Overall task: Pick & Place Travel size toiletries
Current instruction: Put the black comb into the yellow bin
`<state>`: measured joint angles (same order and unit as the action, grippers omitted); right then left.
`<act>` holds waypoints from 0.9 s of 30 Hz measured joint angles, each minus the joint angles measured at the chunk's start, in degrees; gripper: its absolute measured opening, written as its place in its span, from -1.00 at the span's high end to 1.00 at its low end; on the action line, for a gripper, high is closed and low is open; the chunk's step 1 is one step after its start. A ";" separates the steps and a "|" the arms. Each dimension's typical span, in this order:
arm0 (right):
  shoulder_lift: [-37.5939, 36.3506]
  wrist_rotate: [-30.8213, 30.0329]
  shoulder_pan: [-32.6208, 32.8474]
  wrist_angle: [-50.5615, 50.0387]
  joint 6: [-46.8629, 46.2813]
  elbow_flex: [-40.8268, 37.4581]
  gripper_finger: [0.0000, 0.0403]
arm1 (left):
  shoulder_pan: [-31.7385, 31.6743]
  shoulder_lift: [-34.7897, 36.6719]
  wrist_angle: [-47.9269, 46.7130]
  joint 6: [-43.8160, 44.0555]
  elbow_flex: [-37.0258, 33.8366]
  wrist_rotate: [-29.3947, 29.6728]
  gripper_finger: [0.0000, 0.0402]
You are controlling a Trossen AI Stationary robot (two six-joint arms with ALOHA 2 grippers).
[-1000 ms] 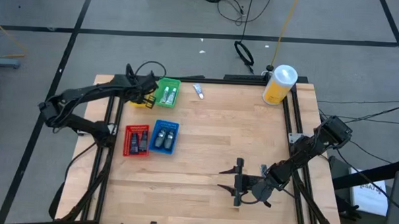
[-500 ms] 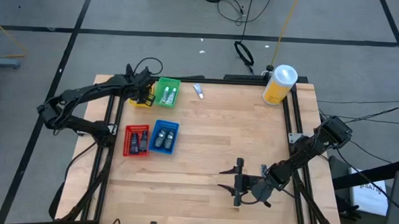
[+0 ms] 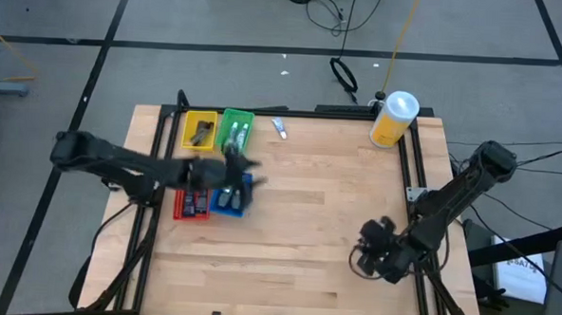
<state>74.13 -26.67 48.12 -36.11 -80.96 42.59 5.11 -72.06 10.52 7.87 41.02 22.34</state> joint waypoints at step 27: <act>17.29 10.38 -12.36 62.36 46.77 -2.16 1.00 | 12.61 -32.47 25.03 -13.20 10.99 -18.44 -0.17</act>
<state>91.42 -16.29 35.76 26.24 -34.18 40.43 17.72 -104.54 35.56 -5.33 52.01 3.90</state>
